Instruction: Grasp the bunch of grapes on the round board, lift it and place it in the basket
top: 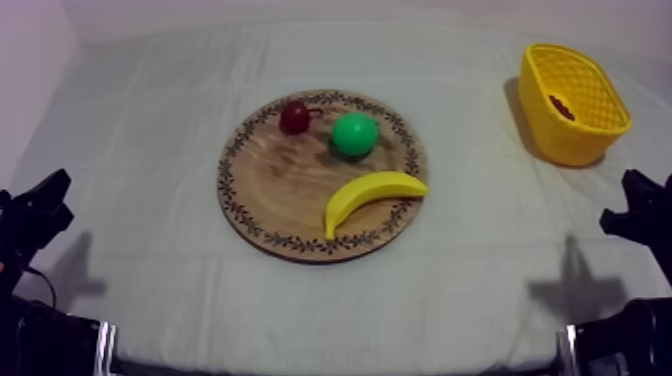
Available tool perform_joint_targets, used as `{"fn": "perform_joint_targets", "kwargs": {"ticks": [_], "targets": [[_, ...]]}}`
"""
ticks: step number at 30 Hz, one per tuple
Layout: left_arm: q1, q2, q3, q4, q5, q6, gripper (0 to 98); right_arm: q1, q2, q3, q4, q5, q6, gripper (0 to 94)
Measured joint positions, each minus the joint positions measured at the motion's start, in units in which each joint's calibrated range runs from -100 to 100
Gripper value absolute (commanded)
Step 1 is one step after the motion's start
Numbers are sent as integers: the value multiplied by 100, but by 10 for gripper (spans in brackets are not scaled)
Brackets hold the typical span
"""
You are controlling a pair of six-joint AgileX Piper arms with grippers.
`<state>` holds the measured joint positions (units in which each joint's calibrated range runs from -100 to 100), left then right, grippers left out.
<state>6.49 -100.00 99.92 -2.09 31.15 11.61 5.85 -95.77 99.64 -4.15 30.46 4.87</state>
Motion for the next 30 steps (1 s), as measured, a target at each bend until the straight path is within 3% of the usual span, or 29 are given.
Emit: {"fn": "perform_joint_targets", "kwargs": {"ticks": [9,12,22,30], "targets": [[0,0,0,0,0,0,1,-142,-5,0,247,370,-487,65],[0,0,0,0,0,3,1,-163,-5,0,254,389,-377,49],[0,0,0,0,0,3,1,-171,-5,4,274,398,620,5],[0,0,0,0,0,3,1,-171,-5,7,274,398,707,4]]}}
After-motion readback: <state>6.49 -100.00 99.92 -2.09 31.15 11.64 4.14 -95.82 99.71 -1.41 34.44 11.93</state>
